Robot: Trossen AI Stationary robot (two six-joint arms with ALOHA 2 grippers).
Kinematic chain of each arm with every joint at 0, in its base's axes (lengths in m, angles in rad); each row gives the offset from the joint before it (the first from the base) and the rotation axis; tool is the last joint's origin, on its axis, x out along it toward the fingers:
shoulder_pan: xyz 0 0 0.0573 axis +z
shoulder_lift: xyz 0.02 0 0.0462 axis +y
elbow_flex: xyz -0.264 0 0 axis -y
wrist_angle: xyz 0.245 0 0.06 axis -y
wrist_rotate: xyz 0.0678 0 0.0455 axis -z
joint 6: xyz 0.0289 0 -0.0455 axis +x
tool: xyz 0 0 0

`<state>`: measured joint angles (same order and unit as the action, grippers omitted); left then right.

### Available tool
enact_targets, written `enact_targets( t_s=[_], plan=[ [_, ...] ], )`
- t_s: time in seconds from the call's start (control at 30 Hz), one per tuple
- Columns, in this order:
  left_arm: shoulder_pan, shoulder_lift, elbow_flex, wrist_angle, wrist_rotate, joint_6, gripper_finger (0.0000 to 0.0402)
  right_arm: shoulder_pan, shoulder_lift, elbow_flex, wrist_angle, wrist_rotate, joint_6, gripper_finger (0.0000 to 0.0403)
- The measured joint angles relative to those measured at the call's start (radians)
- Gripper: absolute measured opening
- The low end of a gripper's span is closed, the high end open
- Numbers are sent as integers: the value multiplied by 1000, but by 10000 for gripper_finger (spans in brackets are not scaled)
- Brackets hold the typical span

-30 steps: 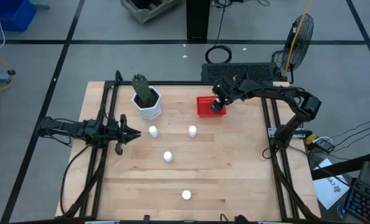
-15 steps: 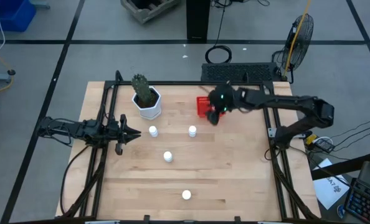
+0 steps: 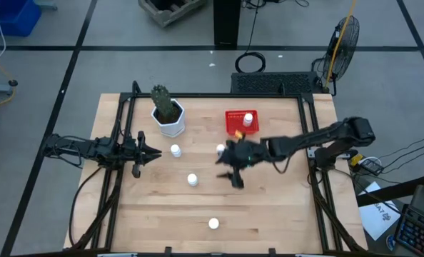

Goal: Pick and place pill bottles into a basket
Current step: Put the white pill bottle into the red bin

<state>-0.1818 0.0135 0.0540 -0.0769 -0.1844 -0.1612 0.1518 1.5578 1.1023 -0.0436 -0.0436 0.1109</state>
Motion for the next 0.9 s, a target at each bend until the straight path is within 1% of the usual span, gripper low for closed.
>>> enact_targets(
  t_s=[0.1, 0.3, 0.43, 0.67, 0.9],
  plan=[
    [0, 0, 0, 0, 0, 0, 67, 77, 47, 0, 51, 71, -33, 247],
    [0, 0, 0, 3, 0, 0, 67, 182, 170, 0, 223, 69, -61, 248],
    [0, 0, 0, 3, 0, 0, 67, 236, 229, 0, 319, 66, -56, 258],
    [0, 0, 0, 1, 0, 0, 67, 305, 275, 2, 452, 67, -44, 286],
    [0, 0, 0, 0, 0, 0, 67, 322, 335, 2, 488, 69, 11, 292]
  ],
)
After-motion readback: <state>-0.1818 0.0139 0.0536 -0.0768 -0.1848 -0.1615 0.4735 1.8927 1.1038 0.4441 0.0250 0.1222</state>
